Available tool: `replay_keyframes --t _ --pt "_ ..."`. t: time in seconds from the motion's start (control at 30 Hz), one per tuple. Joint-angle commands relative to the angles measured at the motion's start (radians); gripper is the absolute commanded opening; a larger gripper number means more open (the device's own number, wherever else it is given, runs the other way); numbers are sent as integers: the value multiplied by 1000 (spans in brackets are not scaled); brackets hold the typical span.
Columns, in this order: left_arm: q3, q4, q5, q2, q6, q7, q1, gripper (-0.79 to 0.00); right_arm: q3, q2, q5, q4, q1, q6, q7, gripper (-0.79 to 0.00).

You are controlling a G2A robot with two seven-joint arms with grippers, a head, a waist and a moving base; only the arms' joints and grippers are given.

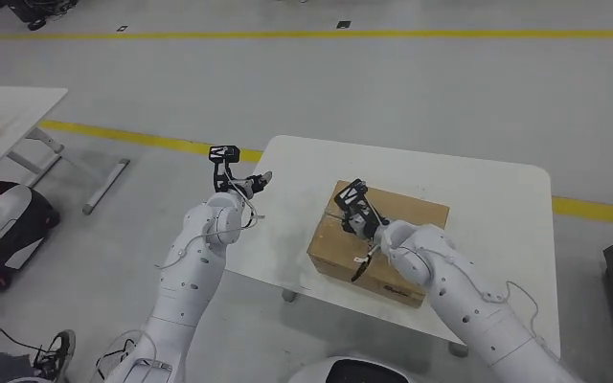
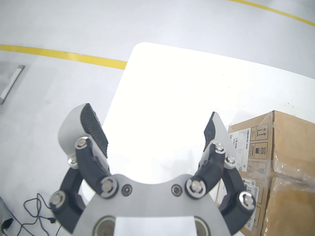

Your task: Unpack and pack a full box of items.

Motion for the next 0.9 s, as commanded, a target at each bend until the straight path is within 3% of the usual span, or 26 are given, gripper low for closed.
replay_keyframes --t 0.0,0.2,0.43,0.63,0.87 --pt "0 0 0 0 0 0 0 0 -19 -23 6 68 19 -8 -1 -785" --pt "0 0 0 0 0 0 0 0 -53 -79 9 203 45 -30 -37 -785" --pt "0 0 0 0 0 0 0 0 -51 -101 -13 276 40 -44 -81 -785" --pt "0 0 0 0 0 0 0 0 -9 -92 -13 273 16 -41 -129 -785" --pt "0 0 0 0 0 0 0 0 58 -49 -53 187 -30 -57 -142 -785"
